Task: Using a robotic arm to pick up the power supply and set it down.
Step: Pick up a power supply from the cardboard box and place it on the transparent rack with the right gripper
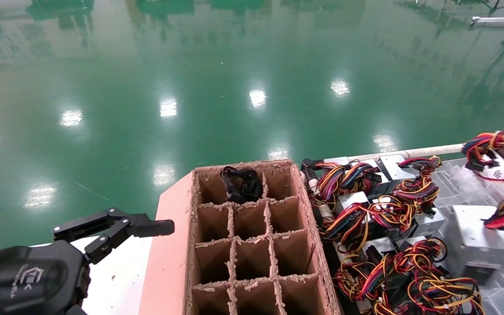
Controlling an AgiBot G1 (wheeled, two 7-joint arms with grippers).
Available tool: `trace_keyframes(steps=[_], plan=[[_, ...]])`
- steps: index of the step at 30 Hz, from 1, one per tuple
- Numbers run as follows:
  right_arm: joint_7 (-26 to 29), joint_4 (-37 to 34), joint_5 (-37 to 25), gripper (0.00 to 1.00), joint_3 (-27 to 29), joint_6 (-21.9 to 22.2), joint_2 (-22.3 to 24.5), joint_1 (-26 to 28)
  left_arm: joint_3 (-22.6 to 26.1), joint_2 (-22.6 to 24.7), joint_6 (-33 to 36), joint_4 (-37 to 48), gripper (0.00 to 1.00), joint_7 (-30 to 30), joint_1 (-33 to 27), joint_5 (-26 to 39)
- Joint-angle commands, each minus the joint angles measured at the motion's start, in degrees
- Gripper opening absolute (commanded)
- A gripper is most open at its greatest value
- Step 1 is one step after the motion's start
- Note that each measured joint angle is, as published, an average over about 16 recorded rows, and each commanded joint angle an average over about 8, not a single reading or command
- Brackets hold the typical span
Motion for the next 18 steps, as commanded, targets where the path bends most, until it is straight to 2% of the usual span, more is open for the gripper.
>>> trace_keyframes(steps=[1, 10, 18], plan=[[0.2, -0.2, -0.3, 0.00, -0.2, 0.3, -0.8, -0.1, 0.0, 0.0, 0.0, 0.0, 1.00, 0.0, 0.0, 0.0], [-0.6, -4.0, 0.4, 0.00, -0.6, 0.6, -5.1, -1.4, 0.0, 0.0, 0.0, 0.0, 1.00, 0.0, 0.0, 0.0], [-2.7, -10.2, 2.8, 0.00, -0.3, -1.6, -8.2, -4.3, 0.0, 0.0, 0.0, 0.0, 1.00, 0.0, 0.0, 0.0]])
